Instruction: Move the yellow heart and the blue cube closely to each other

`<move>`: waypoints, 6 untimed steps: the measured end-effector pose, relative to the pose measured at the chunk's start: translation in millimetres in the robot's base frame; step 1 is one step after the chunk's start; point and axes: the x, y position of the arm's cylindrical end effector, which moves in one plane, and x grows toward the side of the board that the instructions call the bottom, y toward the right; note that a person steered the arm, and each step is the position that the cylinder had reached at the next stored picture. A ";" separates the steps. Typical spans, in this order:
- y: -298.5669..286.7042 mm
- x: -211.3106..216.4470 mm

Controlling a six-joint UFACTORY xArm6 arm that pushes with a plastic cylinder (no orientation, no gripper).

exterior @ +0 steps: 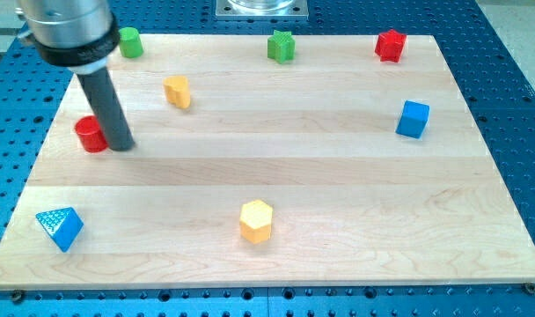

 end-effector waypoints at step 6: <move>19.0 -46.5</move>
